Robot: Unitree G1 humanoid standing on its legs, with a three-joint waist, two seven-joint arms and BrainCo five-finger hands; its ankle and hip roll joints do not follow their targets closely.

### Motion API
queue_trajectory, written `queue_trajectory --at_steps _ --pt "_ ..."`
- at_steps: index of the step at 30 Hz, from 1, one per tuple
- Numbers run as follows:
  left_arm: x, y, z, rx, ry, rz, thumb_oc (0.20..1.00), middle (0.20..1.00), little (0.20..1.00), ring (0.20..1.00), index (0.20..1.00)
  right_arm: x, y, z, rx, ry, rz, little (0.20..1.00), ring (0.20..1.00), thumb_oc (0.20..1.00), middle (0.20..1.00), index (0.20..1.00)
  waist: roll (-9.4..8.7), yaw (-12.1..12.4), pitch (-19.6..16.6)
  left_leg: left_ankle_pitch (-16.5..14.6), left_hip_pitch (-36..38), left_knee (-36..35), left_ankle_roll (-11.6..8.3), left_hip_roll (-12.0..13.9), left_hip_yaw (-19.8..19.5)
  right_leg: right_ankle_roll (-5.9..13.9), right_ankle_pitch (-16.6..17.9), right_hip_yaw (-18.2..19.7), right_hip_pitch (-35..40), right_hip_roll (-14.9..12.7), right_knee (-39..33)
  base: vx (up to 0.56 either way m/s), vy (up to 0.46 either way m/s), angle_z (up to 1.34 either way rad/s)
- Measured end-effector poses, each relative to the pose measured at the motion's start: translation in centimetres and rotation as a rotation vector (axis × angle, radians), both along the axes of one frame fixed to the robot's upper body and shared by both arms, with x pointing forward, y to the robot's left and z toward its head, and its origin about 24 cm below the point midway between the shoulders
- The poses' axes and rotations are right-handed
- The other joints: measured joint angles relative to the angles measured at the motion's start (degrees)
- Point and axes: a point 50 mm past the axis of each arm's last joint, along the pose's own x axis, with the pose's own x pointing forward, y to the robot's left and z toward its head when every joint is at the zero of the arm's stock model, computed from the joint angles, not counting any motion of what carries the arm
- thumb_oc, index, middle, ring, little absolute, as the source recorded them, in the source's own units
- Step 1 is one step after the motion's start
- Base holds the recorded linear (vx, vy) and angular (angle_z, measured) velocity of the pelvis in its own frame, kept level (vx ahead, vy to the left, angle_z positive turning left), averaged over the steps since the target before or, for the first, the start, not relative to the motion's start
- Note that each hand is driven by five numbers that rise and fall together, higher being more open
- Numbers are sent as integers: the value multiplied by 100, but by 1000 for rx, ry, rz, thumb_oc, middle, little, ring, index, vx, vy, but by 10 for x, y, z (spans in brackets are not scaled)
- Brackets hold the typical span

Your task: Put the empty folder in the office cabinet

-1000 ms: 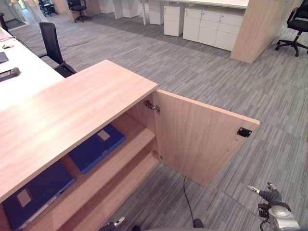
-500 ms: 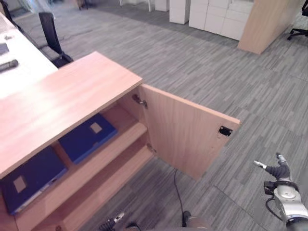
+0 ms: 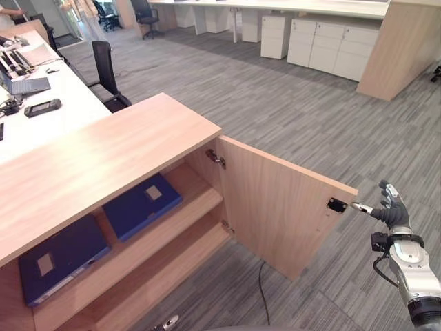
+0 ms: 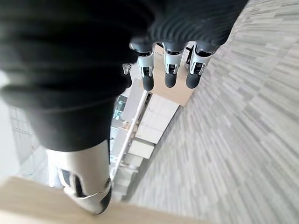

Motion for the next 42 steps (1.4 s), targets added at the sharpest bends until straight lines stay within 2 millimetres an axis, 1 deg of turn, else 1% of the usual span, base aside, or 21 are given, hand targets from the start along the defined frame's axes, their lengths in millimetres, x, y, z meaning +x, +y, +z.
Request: queue_trajectory --at_steps 4,6,7,10,14,16,20,23,25,27,28,29,30,31,33,35,38,42 --pt "-4 0 0 -9 6 15 1000 1000 1000 1000 1000 1 4 -2 4 24 47 1000 1000 1000 1000 1000 11 -15 -9 -24 -14 -121 14 10 1 -9 56 14 -12 21 -52 -6 6 3" --pt "-4 1 0 -10 3 28 1000 1000 1000 1000 1000 -2 2 -3 -5 44 67 1000 1000 1000 1000 1000 38 -15 -27 -174 -24 -172 118 26 1 -16 56 22 -68 48 -23 -5 3 3" --pt "-6 1 0 -11 5 29 1000 1000 1000 1000 1000 -4 7 -5 -5 65 118 1000 1000 1000 1000 1000 36 1 -43 -228 -34 -185 126 16 8 -15 56 69 -131 32 62 -12 2 -9" --pt "-15 2 -1 -14 25 33 1000 1000 1000 1000 1000 -3 25 -8 2 88 231 1000 1000 1000 1000 1000 2 -1 -57 -244 -42 -184 118 -27 57 -24 50 143 -183 -10 115 -8 1 -7" --pt "-18 2 -1 -22 30 29 1000 1000 1000 1000 1000 -6 35 -17 23 129 289 1000 1000 1000 1000 1000 0 11 -67 -245 -49 -186 121 -47 67 -24 32 163 -236 -41 160 -1 0 -1" --pt "-19 2 -1 -24 30 29 1000 1000 1000 1000 1000 -5 40 -15 75 101 292 1000 1000 1000 1000 1000 7 1 -73 -245 -41 -184 123 -46 70 -23 33 166 -236 -33 156 -4 2 -2" --pt "-15 -2 -2 -38 20 24 1000 1000 1000 1000 1000 -3 58 -17 225 50 339 1000 1000 1000 1000 1000 -2 -30 -92 -243 -21 -146 126 -18 133 7 54 191 -235 -2 143 -12 4 -8" --pt "-10 -5 -2 -45 4 19 1000 1000 1000 1000 1000 -2 77 -20 300 53 410 1000 1000 1000 1000 1000 -29 -61 -119 -227 -6 -131 105 -5 151 4 68 205 -274 24 131 -7 1 -9" --pt "-12 -5 -2 -47 9 20 1000 1000 1000 1000 1000 -3 99 -23 326 85 530 1000 1000 1000 1000 1000 -55 -113 -126 -225 -16 -110 103 27 142 -3 184 283 -197 70 -28 -5 1 -23" --pt "-11 -8 -2 -53 8 11 1000 1000 1000 1000 1000 -2 121 -28 340 127 640 1000 1000 1000 1000 1000 -71 -108 -129 -226 -24 -67 104 41 131 -46 281 294 -103 78 -225 -2 1 -10" --pt "-10 -10 -2 -59 5 10 1000 1000 1000 1000 1000 -3 132 -31 344 151 706 1000 1000 1000 1000 1000 -72 -108 -129 -226 -23 -69 105 47 127 -36 340 308 -65 87 -309 0 0 0" --pt "-10 -12 -3 -63 4 11 1000 1000 1000 1000 1000 -5 138 -32 343 160 758 1000 1000 1000 1000 1000 -72 -134 -130 -242 -22 -80 129 55 124 -49 375 311 -49 97 -384 0 0 0" --pt "-9 -13 -3 -66 3 11 1000 1000 1000 1000 1000 -8 150 -34 363 174 815 1000 1000 1000 1000 1000 -60 -142 -137 -258 -31 -99 154 66 121 -71 424 309 -38 106 -446 -3 5 -4" --pt "-9 -13 -3 -65 3 12 1000 1000 1000 1000 1000 -8 158 -35 376 176 835 1000 1000 1000 1000 1000 -64 -137 -139 -269 -43 -110 160 66 118 -84 477 307 -3 114 -514 0 2 -5" --pt "-7 -13 -3 -65 1 11 1000 1000 1000 1000 1000 -10 166 -37 383 190 861 1000 1000 1000 1000 1000 -86 -128 -140 -286 -45 -190 180 81 117 -78 538 316 11 124 -574 0 0 0" --pt "-8 -13 -3 -62 4 14 1000 1000 1000 1000 1000 -11 173 -40 415 192 866 1000 1000 1000 1000 1000 -101 -91 -148 -306 -49 -243 149 81 99 -79 538 310 -15 126 -551 -1 7 3" --pt "-13 -10 -3 -47 20 18 1000 1000 1000 1000 1000 -9 183 -40 519 197 856 1000 1000 1000 1000 1000 -113 -37 -146 -305 -67 -292 150 116 96 -79 548 316 -103 178 -570 -6 13 -17" --pt "-12 -8 -3 -28 24 22 1000 1000 1000 1000 1000 -14 197 -45 710 224 853 1000 1000 1000 1000 1000 -144 2 -163 -272 -49 -281 170 140 33 -210 690 308 -79 255 -673 -4 5 -10"
